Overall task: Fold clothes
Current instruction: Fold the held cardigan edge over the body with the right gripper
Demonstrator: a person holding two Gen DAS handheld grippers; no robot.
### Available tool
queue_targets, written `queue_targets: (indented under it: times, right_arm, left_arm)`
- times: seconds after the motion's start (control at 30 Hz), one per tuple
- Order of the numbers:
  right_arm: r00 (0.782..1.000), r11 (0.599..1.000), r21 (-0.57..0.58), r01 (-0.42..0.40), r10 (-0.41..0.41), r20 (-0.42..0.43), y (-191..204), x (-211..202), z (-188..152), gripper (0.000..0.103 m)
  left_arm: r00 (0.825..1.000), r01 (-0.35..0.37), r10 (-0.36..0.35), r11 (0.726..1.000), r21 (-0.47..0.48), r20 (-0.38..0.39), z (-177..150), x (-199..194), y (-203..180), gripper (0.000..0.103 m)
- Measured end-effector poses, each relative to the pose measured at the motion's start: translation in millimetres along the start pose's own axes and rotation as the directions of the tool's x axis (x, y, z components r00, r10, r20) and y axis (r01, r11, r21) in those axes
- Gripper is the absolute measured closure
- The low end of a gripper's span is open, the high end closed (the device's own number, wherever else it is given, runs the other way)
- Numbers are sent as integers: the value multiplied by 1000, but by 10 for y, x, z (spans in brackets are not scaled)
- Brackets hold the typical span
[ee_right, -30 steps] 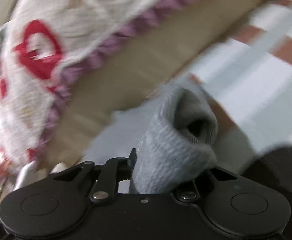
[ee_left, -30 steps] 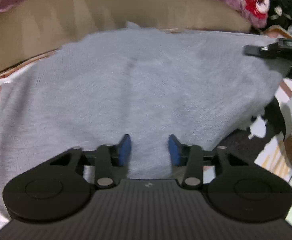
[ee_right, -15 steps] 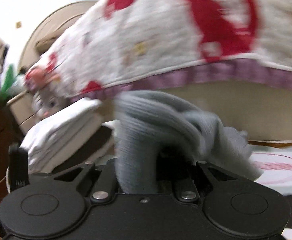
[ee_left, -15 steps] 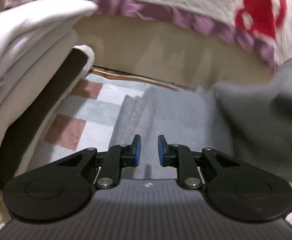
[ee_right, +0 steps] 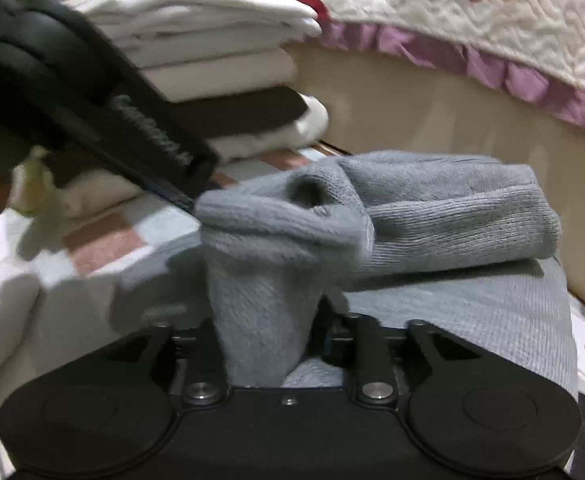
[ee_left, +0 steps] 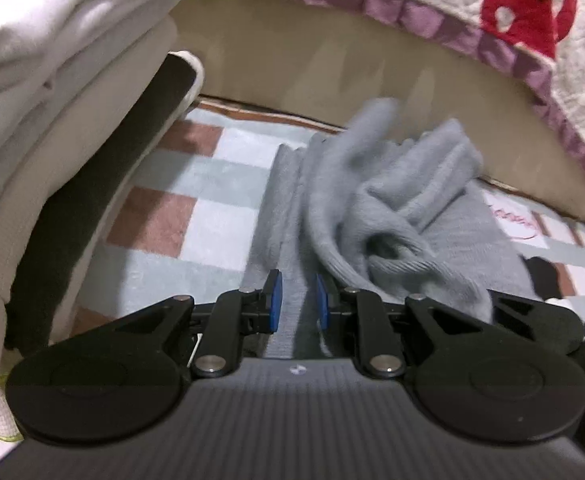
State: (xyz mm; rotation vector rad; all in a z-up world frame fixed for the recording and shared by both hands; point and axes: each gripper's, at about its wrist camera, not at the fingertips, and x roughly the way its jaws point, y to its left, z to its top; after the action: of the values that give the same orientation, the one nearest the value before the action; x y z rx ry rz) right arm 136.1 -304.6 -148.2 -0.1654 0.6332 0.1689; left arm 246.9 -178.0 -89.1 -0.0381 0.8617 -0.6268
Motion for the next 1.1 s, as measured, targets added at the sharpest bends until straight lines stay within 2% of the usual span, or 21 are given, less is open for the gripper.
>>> queue_targets:
  times: [0.03, 0.1, 0.17, 0.23, 0.3, 0.33, 0.37, 0.4, 0.5, 0.57, 0.63, 0.73, 0.8, 0.9, 0.97, 1.03, 1.1]
  right_arm:
    - [1000, 1000, 21, -18, 17, 25, -49, -182, 0, 63]
    - [996, 997, 63, -55, 50, 76, -148, -546, -1, 52]
    - [990, 993, 85, -80, 69, 125, -237, -916, -28, 49]
    - [989, 1000, 17, -19, 16, 147, -279, -1293, -193, 43]
    - [992, 997, 49, 51, -56, 117, -404, -1461, -414, 41]
    - [992, 994, 83, 77, -85, 97, -479, -1530, -542, 41]
    - [991, 988, 115, 104, -113, 76, -554, -1599, -670, 41]
    - [990, 982, 141, 124, -133, 56, -610, -1629, -765, 41]
    - [990, 975, 176, 137, -142, 18, -659, -1451, -826, 42]
    - [989, 969, 199, 146, -147, -8, -691, -1332, -866, 42]
    - [987, 964, 214, 158, -160, -7, -649, -1198, -818, 42]
    - [963, 943, 209, 260, -269, 16, -500, -1030, -781, 37]
    - [942, 927, 184, 326, -335, 20, -383, -915, -781, 30]
    - [921, 918, 91, 385, -389, 22, -233, -869, -801, 28]
    - [919, 914, 109, 392, -394, 4, -283, -868, -787, 28]
    - [914, 898, 171, 404, -402, -48, -397, -864, -780, 28]
    - [917, 895, 204, 397, -393, -59, -454, -857, -791, 28]
  left_arm:
    - [1000, 19, -19, 1000, -9, 4, -8, -21, 8, 83]
    - [998, 57, -57, 998, -27, 13, -24, -62, 25, 82]
    - [997, 82, -81, 995, -61, 15, -56, -103, 59, 82]
    - [993, 118, -115, 986, -121, 28, -92, -175, 113, 82]
    - [986, 168, -161, 964, -205, 48, -125, -246, 193, 80]
    - [979, 203, -195, 942, -269, 58, -153, -267, 245, 78]
    - [972, 236, -226, 914, -329, 70, -181, -287, 295, 72]
    - [969, 247, -240, 900, -360, 65, -205, -285, 307, 66]
    - [980, 192, -198, 935, -297, 11, -250, -253, 173, 63]
    - [987, 157, -159, 955, -253, 14, -271, -266, 71, 63]
    - [990, 142, -136, 962, -235, 41, -278, -306, 1, 62]
    - [994, 109, -104, 968, -225, 38, -241, -282, -55, 62]
    - [994, 106, -102, 967, -231, 30, -197, -211, -77, 55]
    - [993, 121, -115, 955, -270, 38, -181, -172, -56, 54]
    - [977, 210, -180, 907, -365, 116, -221, -236, 68, 55]
    - [964, 257, -201, 874, -412, 174, -272, -307, 142, 55]
    - [968, 244, -196, 883, -400, 158, -297, -277, 113, 54]
